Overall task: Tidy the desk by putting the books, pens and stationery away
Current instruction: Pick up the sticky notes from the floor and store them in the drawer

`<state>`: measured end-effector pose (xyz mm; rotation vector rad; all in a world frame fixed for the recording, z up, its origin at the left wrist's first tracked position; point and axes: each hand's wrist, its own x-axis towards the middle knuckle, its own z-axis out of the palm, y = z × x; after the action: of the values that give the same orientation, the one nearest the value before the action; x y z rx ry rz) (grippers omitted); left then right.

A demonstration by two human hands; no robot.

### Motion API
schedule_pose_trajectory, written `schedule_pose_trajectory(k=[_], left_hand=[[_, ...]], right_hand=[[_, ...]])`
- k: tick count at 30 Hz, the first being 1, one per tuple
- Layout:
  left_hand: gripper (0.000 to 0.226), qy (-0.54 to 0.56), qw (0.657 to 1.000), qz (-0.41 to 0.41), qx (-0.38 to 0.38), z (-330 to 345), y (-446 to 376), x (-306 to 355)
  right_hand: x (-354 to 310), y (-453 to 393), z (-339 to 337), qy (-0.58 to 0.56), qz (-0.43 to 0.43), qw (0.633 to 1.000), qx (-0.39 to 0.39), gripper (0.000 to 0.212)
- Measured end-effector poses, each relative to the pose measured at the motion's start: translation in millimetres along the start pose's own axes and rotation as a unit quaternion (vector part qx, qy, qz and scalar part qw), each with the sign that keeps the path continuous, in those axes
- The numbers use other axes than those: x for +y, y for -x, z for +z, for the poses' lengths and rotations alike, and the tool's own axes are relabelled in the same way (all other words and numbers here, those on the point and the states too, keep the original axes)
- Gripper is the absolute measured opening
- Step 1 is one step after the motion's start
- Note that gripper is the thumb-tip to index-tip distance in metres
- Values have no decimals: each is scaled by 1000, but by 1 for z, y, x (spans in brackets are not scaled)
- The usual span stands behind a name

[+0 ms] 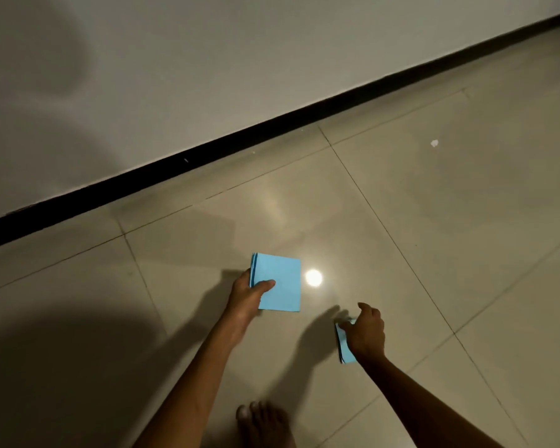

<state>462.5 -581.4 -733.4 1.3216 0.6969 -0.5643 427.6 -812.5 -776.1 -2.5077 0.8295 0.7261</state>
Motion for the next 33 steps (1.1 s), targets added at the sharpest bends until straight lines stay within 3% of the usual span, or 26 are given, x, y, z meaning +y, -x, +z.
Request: schedule_pose_trajectory(k=[6, 11, 16, 21, 24, 27, 33], left_hand=[[16, -56, 998, 16, -27, 22, -32, -16], [21, -89, 995, 15, -46, 45, -47, -26], [21, -126, 990, 14, -69, 65, -49, -29], [28, -154, 985, 7, -71, 76, -42, -24], [28, -180, 981, -3, -77, 86, -31, -14], [26, -196, 978, -3, -64, 105, -16, 7], [20, -251, 967, 4, -44, 154, 14, 52]], right_hand=[[49, -25, 21, 16, 122, 992, -43, 78], [63, -29, 37, 65, 103, 993, 7, 74], [64, -36, 39, -30, 170, 985, 13, 73], [64, -34, 36, -2, 166, 986, -11, 50], [59, -25, 23, -136, 164, 977, 8, 36], [55, -12, -17, -319, 154, 935, 24, 28], [39, 17, -112, -603, 164, 781, 0, 19]])
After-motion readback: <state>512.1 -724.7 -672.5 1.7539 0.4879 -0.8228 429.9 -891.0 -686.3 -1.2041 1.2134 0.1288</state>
